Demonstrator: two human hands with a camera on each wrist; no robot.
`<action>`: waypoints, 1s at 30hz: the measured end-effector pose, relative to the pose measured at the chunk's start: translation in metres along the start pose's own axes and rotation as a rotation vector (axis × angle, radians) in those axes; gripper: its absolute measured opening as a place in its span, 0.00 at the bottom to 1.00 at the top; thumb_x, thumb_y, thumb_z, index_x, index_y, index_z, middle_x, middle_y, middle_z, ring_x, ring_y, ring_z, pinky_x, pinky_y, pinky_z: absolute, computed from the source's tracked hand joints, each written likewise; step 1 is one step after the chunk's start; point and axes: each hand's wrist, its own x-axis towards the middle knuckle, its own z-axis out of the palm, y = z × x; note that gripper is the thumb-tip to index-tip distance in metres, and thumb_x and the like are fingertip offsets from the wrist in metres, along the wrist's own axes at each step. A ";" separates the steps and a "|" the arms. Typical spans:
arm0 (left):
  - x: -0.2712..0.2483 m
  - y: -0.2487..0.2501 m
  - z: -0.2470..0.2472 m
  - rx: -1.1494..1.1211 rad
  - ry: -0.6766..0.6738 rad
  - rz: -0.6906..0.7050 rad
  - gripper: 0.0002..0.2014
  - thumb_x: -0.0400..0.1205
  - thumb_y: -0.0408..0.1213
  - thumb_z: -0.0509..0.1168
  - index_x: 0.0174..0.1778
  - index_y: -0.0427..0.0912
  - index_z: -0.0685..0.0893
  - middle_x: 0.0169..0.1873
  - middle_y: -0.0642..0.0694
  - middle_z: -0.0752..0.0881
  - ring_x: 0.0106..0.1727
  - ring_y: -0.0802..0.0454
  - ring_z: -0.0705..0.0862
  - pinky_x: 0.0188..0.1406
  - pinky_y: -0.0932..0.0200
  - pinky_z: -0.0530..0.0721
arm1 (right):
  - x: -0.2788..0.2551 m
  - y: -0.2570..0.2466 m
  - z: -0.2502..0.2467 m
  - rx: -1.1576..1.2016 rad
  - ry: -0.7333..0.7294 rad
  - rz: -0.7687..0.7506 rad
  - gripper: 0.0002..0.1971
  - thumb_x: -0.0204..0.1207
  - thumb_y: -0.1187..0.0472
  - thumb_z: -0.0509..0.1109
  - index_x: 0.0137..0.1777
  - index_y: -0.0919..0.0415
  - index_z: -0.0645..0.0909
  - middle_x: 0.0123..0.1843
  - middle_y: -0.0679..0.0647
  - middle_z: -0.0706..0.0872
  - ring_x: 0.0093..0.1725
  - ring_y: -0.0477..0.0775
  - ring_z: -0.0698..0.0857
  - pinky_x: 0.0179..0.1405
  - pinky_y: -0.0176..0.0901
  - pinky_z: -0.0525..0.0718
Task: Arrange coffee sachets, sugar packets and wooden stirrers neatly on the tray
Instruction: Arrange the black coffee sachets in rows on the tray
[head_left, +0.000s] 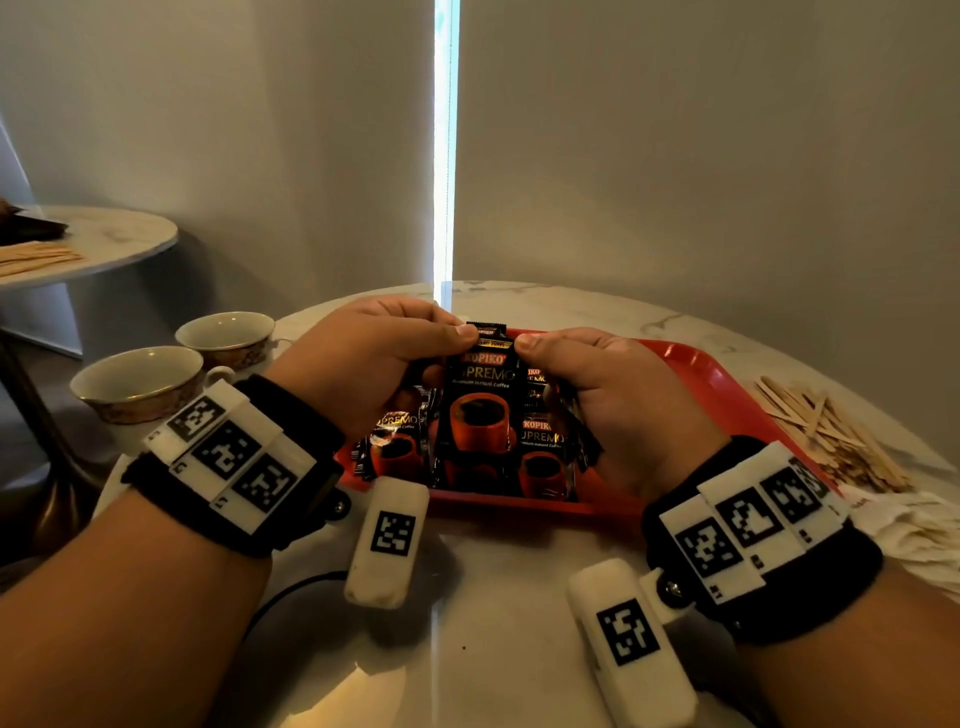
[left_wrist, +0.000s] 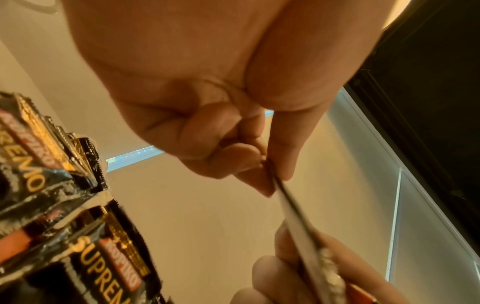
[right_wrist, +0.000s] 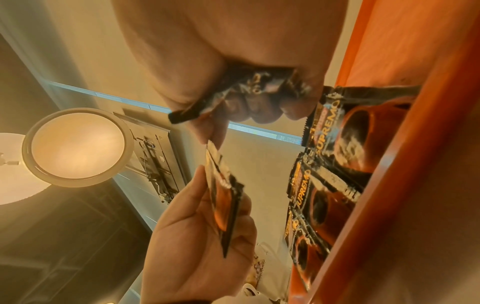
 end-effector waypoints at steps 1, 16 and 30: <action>0.000 0.001 0.000 -0.003 0.001 -0.006 0.06 0.71 0.42 0.73 0.37 0.42 0.88 0.28 0.45 0.83 0.28 0.53 0.75 0.20 0.66 0.71 | 0.001 0.001 -0.001 -0.005 -0.006 -0.004 0.14 0.78 0.63 0.74 0.59 0.73 0.84 0.54 0.74 0.90 0.55 0.78 0.89 0.58 0.77 0.85; 0.015 -0.017 -0.052 0.050 0.199 -0.297 0.08 0.83 0.36 0.65 0.56 0.38 0.81 0.43 0.42 0.80 0.27 0.54 0.73 0.19 0.65 0.63 | 0.010 -0.003 -0.019 -0.019 0.058 -0.036 0.12 0.85 0.54 0.67 0.47 0.64 0.80 0.19 0.45 0.77 0.18 0.43 0.75 0.19 0.37 0.73; 0.017 -0.023 -0.059 0.305 0.121 -0.431 0.03 0.83 0.31 0.66 0.49 0.37 0.85 0.36 0.42 0.80 0.27 0.54 0.72 0.20 0.66 0.63 | 0.013 0.002 -0.022 -0.046 0.057 -0.050 0.14 0.83 0.51 0.69 0.45 0.63 0.83 0.22 0.49 0.72 0.24 0.50 0.67 0.28 0.46 0.67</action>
